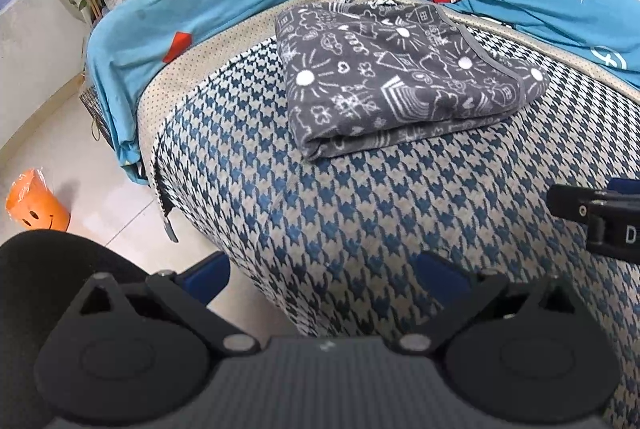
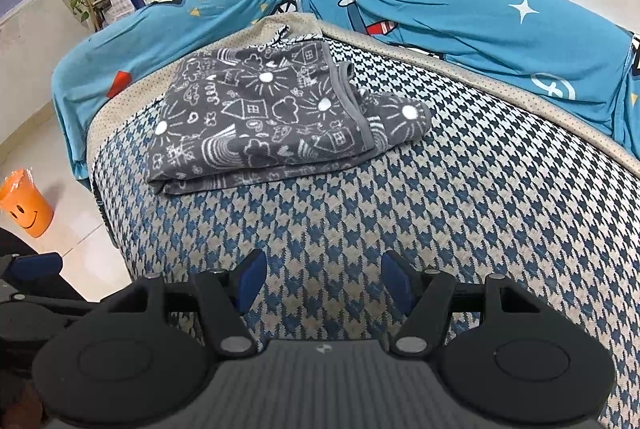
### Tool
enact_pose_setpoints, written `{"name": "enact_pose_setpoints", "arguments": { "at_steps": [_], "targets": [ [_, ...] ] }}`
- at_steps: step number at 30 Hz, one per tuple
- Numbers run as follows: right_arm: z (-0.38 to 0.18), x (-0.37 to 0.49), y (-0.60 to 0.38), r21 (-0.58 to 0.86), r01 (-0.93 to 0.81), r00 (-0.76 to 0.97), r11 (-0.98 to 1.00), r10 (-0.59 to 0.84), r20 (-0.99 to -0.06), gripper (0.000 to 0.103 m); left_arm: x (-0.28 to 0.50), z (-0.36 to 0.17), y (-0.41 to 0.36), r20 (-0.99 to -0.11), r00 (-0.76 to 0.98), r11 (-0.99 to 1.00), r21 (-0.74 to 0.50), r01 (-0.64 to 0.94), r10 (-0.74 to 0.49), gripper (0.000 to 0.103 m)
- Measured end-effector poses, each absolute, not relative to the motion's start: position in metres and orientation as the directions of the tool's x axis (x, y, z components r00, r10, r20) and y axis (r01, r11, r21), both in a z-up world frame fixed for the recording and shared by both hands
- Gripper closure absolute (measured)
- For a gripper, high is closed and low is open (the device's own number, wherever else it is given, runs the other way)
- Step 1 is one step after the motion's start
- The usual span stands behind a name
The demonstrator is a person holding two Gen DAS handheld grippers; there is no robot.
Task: Fold clothes
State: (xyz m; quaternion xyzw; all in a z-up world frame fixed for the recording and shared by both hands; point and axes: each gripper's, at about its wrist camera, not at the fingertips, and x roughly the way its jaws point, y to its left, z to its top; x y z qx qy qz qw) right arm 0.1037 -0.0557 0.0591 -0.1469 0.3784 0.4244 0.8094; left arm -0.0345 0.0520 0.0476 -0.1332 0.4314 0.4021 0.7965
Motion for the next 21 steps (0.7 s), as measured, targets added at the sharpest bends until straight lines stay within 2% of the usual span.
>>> {"name": "enact_pose_setpoints", "arguments": {
  "at_steps": [21],
  "targets": [
    [0.0585, 0.1010, -0.0541, 0.084, -0.808, 0.345, 0.584, 0.584, -0.734, 0.039, -0.0386, 0.0508, 0.0478, -0.767, 0.313, 0.636, 0.157, -0.755, 0.560, 0.000]
  ]
}}
